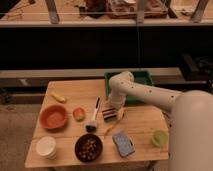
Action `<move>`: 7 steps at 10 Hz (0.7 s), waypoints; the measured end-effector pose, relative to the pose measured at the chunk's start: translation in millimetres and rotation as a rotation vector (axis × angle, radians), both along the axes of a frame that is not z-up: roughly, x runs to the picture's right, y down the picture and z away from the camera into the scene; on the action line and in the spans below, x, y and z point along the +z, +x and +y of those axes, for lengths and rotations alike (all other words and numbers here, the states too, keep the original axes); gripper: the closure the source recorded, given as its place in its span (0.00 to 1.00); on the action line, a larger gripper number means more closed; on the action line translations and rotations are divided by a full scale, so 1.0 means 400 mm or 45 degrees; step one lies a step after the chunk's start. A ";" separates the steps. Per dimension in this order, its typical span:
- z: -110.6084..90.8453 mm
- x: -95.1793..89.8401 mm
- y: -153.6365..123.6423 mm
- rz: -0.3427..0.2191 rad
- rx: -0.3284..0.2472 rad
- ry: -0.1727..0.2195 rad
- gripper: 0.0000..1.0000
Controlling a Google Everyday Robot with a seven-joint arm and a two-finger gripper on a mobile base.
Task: Wipe table surface with eraser
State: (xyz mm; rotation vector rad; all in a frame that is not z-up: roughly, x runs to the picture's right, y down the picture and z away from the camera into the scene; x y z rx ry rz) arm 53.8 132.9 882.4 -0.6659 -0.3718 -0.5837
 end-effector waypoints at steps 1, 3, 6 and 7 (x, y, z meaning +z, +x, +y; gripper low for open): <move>0.000 0.007 0.002 0.012 -0.003 -0.007 0.56; -0.004 0.017 -0.002 0.014 0.002 -0.004 0.74; -0.024 0.008 -0.010 -0.064 0.053 -0.019 0.99; -0.044 -0.021 -0.005 -0.083 0.058 -0.020 1.00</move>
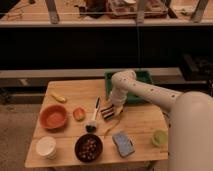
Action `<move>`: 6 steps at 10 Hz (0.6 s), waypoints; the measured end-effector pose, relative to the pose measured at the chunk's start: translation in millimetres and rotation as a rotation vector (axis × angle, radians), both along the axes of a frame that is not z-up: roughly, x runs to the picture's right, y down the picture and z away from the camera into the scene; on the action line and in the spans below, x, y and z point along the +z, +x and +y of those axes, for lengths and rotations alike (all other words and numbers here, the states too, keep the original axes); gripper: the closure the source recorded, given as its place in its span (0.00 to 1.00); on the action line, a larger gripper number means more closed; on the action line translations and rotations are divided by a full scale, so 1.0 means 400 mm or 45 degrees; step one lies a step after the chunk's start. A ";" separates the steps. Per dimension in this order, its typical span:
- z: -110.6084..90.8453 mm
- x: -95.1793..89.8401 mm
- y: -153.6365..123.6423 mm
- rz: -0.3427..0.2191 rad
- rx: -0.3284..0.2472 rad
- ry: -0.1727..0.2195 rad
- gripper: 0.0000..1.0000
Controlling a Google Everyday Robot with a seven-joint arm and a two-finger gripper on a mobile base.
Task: Wipe table surface with eraser
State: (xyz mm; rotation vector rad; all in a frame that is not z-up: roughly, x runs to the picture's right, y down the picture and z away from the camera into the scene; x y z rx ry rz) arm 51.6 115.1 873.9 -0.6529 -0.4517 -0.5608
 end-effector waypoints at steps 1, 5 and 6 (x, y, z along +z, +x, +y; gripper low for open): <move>-0.028 -0.029 -0.001 -0.015 0.008 0.012 1.00; -0.114 -0.123 0.113 -0.004 0.067 0.015 1.00; -0.114 -0.132 0.164 0.013 0.093 0.008 1.00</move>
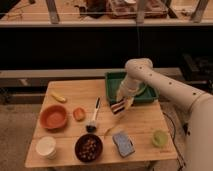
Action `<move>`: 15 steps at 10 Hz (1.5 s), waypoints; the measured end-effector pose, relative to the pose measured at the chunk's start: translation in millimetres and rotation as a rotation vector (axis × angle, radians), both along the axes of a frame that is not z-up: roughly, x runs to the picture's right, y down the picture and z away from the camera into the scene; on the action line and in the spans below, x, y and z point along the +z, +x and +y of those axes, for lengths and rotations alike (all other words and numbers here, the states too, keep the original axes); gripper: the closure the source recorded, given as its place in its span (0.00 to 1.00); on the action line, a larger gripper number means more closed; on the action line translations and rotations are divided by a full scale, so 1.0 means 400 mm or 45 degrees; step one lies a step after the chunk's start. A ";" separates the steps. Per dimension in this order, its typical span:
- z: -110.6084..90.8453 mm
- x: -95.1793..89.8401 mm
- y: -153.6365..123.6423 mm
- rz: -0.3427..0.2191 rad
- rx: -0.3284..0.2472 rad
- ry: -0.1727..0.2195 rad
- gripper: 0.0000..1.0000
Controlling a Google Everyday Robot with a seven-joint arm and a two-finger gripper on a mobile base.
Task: Wipe table surface with eraser
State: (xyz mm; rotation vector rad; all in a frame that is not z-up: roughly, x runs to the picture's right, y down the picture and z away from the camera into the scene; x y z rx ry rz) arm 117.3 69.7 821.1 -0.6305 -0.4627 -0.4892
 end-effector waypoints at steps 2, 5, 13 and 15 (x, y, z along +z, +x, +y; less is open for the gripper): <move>0.045 -0.007 0.110 0.046 0.042 -0.024 1.00; 0.166 -0.008 0.163 0.116 0.066 -0.039 1.00; 0.322 -0.034 0.200 0.256 0.086 -0.092 1.00; 0.331 -0.026 0.231 0.277 0.111 -0.095 1.00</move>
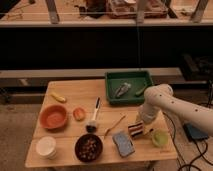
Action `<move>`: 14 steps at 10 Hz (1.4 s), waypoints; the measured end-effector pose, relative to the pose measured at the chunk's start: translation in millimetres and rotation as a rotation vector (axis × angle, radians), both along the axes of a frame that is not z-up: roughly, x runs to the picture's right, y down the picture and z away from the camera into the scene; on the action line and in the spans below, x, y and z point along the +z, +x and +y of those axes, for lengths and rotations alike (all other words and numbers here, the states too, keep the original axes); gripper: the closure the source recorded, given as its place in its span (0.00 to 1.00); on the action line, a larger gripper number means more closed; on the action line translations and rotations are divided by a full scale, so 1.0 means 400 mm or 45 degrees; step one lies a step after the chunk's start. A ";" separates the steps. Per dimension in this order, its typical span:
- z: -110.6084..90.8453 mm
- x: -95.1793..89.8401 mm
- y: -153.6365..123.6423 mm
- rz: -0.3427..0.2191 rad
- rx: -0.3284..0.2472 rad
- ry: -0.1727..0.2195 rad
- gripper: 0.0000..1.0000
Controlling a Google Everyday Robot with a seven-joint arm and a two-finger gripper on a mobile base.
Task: Wipe table surface with eraser
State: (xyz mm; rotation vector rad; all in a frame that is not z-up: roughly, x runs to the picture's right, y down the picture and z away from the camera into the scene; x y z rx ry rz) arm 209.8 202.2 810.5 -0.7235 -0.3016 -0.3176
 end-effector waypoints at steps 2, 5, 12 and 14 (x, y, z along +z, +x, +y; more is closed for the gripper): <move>0.000 0.002 0.062 0.038 0.044 0.004 1.00; -0.027 0.029 0.139 0.082 0.091 0.015 1.00; -0.147 0.124 0.008 -0.035 0.010 0.052 1.00; -0.141 0.119 -0.076 -0.111 -0.048 0.047 1.00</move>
